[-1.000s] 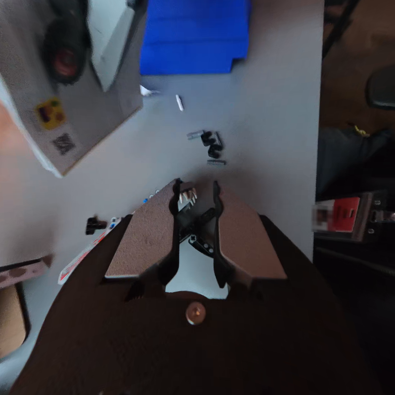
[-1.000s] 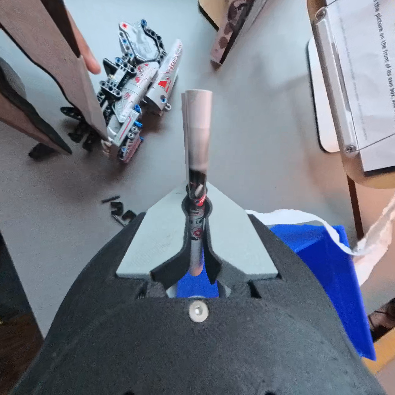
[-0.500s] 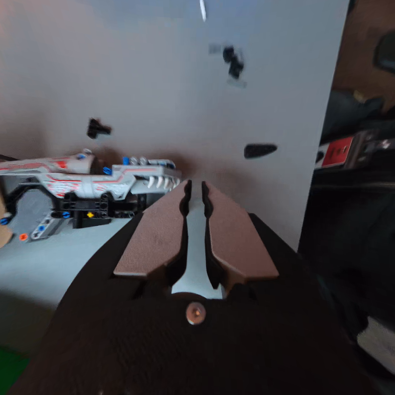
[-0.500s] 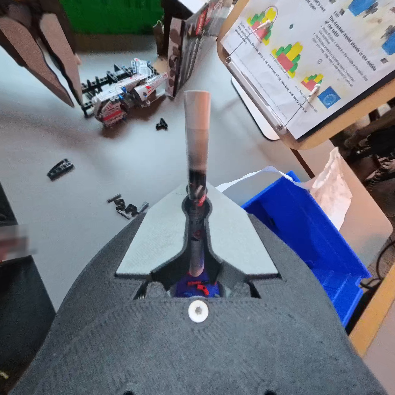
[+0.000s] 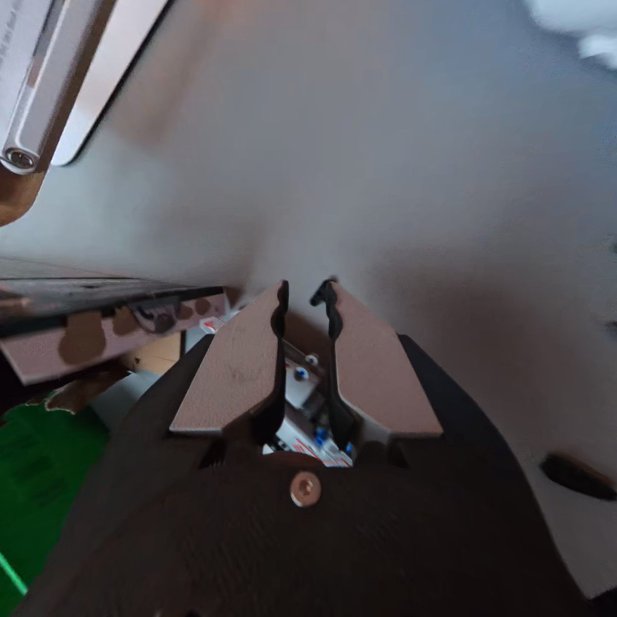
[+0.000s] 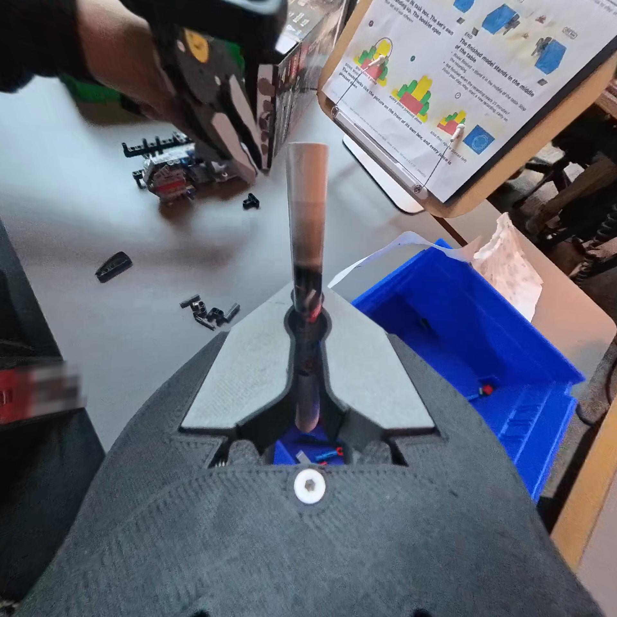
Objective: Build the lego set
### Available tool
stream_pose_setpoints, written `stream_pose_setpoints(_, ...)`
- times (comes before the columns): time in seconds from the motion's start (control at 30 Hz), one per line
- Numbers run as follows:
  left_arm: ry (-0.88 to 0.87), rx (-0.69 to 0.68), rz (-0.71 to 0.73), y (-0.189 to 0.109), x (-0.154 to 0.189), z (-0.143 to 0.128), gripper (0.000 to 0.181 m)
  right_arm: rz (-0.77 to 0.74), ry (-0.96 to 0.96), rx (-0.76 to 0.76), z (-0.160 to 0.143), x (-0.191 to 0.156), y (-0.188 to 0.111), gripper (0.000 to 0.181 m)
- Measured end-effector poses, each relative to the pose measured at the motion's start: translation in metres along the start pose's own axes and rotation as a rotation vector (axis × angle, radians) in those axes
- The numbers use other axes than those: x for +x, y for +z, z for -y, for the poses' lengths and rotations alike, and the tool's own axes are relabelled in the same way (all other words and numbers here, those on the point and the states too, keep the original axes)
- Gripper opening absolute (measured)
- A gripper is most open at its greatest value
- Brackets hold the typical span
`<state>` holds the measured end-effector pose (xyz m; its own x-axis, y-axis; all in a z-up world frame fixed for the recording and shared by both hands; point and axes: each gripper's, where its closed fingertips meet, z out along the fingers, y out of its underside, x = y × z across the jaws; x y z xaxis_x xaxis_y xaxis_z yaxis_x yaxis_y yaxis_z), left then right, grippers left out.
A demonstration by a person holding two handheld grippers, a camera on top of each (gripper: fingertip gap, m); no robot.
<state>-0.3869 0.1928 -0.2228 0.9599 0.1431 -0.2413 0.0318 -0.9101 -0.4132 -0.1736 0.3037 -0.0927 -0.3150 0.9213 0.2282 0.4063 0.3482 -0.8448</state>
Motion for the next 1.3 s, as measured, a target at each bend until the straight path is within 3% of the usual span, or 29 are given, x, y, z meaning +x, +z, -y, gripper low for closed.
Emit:
stream_pose_setpoints(0.17,0.076,-0.299,-0.008,0.039,-0.012,-0.032,0.0,-0.019,-0.004,0.017,0.004,0.003,-0.012,0.002)
stream_pose_setpoints(0.27,0.174,-0.32,-0.017,0.037,0.001,-0.035,0.0,-0.054,-0.02,0.026,0.004,0.006,-0.025,0.003)
stream_pose_setpoints(0.33,0.187,-0.315,-0.104,0.032,0.022,-0.034,0.0,-0.051,0.006,0.052,0.003,0.006,-0.036,0.003)
stream_pose_setpoints(0.4,0.22,-0.221,-0.218,0.028,0.049,-0.021,0.0,-0.075,0.023,0.062,-0.003,0.01,-0.046,0.002)
stream_pose_setpoints(0.5,0.238,-0.184,-0.154,0.02,0.053,-0.009,0.0,-0.124,0.043,0.031,-0.021,0.015,-0.061,0.003)
stream_pose_setpoints(0.6,0.189,0.102,-0.289,-0.017,0.106,0.039,0.032,-0.178,0.083,0.024,-0.038,0.021,-0.078,0.003)
stream_pose_setpoints(0.67,0.085,0.277,-0.371,-0.045,0.141,0.071,0.066,-0.19,0.12,0.049,-0.046,0.022,-0.087,0.003)
stream_pose_setpoints(0.8,-0.169,0.451,-0.45,-0.063,0.182,0.112,0.084,-0.25,0.157,0.053,-0.066,0.032,-0.101,0.003)
stream_pose_setpoints(0.87,-0.225,0.454,-0.444,-0.052,0.198,0.116,0.089,-0.279,0.174,0.051,-0.077,0.037,-0.109,0.003)
stream_pose_setpoints(0.97,-0.203,0.44,-0.25,-0.026,0.201,0.117,0.079,-0.303,0.204,0.049,-0.09,0.041,-0.121,0.003)
stream_pose_setpoints(1.07,-0.183,0.368,-0.171,-0.007,0.209,0.111,0.072,-0.307,0.196,0.024,-0.1,0.042,-0.129,0.003)
stream_pose_setpoints(1.13,-0.207,0.396,-0.205,-0.019,0.222,0.111,0.067,-0.294,0.198,0.015,-0.106,0.041,-0.133,0.003)
stream_pose_setpoints(1.23,-0.276,0.519,-0.286,-0.056,0.236,0.111,0.081,-0.273,0.195,0.011,-0.116,0.035,-0.138,0.003)
stream_pose_setpoints(1.3,-0.326,0.509,-0.282,-0.062,0.238,0.111,0.074,-0.263,0.201,0.001,-0.124,0.032,-0.141,0.003)
